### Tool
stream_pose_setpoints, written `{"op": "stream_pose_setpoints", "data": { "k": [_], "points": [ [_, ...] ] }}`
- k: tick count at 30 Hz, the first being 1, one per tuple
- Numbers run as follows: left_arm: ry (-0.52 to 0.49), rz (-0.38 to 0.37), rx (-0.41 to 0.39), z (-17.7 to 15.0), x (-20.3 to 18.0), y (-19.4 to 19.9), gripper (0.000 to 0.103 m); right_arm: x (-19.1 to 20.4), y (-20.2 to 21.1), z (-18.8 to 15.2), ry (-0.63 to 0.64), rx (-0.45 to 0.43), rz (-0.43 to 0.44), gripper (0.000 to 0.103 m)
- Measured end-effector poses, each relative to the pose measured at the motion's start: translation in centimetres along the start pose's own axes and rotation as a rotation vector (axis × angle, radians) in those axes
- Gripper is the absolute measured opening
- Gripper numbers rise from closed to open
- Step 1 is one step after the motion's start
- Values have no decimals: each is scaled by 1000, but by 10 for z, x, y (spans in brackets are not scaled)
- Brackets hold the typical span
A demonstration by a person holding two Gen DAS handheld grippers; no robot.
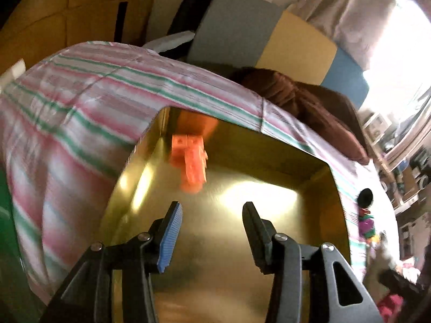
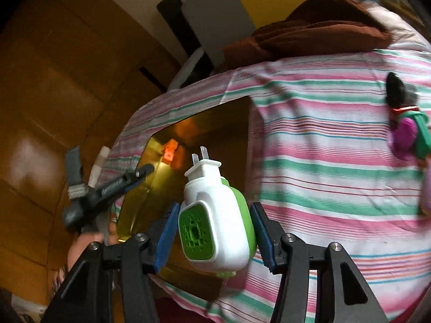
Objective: Organize rigid objects
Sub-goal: 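Carry the orange cubes into the gold tray and release with the left tool, then lower the white-green device into the tray and open the right tool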
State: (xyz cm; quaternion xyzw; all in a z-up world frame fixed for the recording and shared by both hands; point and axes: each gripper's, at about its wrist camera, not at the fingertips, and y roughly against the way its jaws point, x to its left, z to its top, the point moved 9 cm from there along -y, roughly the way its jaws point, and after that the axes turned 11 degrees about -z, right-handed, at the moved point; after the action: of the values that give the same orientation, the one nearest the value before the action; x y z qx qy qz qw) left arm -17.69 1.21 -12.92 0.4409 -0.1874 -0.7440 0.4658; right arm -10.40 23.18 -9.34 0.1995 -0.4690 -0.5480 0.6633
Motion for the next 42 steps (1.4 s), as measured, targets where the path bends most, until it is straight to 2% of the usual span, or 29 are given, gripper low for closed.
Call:
{"op": "stream_pose_setpoints", "data": {
  "k": [2, 6, 9, 16, 22, 27, 32, 36, 41, 42],
  "points": [
    [-5, -10, -15, -11, -3, 9, 47, 10, -8, 0, 12, 13, 9, 54],
    [-88, 17, -68, -31, -15, 27, 47, 24, -24, -4, 44, 39, 3, 54],
    [-125, 6, -89, -41, -23, 35, 47, 30, -37, -8, 70, 66, -12, 54],
    [-189, 24, -80, -60, -31, 38, 47, 46, -76, -1, 153, 118, -86, 54],
    [-172, 42, -83, -65, -25, 40, 47, 54, -107, 19, 234, 122, -202, 55],
    [-158, 45, -87, -65, -20, 42, 47, 66, -125, 36, 277, 128, -226, 55],
    [-147, 47, -93, -64, -16, 44, 47, 99, -146, 45, 363, 115, -234, 55],
    [-139, 43, -87, -66, -15, 44, 47, 109, -164, 52, 344, 117, -232, 55],
    [-142, 41, -89, -66, -16, 46, 47, 108, -180, 62, 259, 115, -235, 57],
    [-144, 41, -87, -67, -16, 46, 47, 109, -179, 65, 254, 100, -236, 62]
  ]
}}
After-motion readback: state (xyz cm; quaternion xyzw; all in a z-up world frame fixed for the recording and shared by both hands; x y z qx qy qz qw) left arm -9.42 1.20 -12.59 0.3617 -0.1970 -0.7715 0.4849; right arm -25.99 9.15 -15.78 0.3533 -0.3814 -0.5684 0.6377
